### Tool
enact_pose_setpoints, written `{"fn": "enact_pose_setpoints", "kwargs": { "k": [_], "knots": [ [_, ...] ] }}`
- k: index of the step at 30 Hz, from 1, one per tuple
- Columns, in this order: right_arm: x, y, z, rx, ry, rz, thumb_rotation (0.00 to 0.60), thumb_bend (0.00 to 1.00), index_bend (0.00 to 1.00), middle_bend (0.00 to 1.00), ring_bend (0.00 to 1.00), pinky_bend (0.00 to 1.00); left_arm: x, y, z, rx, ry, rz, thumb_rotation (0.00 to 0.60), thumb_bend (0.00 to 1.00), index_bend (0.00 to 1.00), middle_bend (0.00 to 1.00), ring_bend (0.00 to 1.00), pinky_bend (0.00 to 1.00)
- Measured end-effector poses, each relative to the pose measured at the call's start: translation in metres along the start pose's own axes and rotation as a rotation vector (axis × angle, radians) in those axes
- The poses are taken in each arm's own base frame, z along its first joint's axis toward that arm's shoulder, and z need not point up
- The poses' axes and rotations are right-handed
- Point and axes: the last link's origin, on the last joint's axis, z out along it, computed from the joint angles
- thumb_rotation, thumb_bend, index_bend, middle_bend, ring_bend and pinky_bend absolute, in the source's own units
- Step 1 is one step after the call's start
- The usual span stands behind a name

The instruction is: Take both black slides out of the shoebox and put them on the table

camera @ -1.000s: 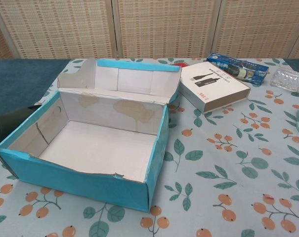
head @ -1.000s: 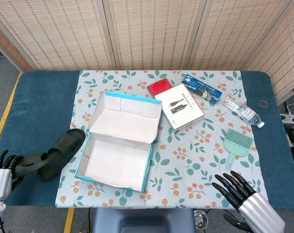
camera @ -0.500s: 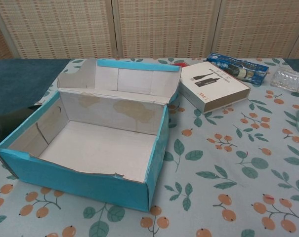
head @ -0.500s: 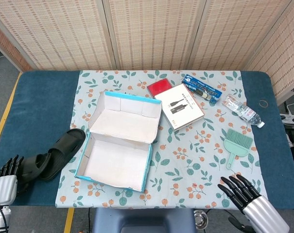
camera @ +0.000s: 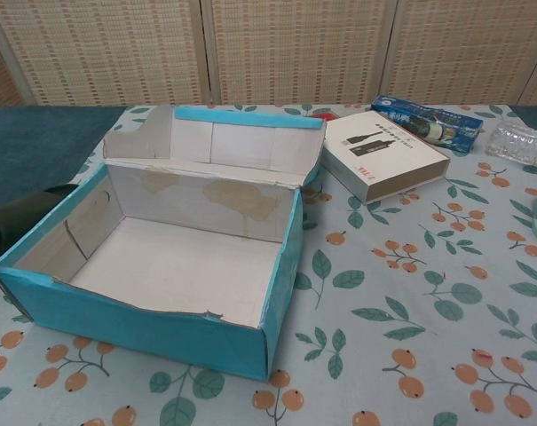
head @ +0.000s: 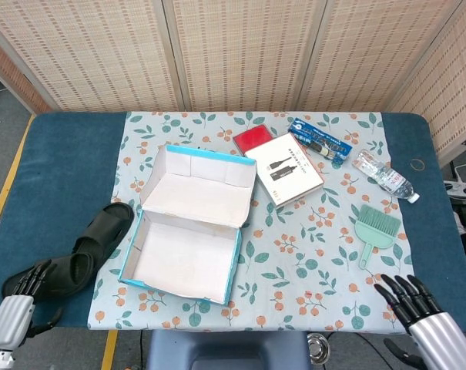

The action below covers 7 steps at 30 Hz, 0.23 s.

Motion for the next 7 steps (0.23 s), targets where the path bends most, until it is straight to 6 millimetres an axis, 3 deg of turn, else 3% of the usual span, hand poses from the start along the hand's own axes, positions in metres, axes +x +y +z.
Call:
{"fn": "enact_pose_setpoints", "kwargs": {
  "k": [7],
  "knots": [
    [-0.007, 0.032, -0.010, -0.265, 0.024, -0.041, 0.585, 0.16, 0.00, 0.00, 0.00, 0.00, 0.040, 0.049, -0.012, -0.160, -0.003, -0.024, 0.600, 0.36, 0.00, 0.00, 0.00, 0.11]
  ]
}}
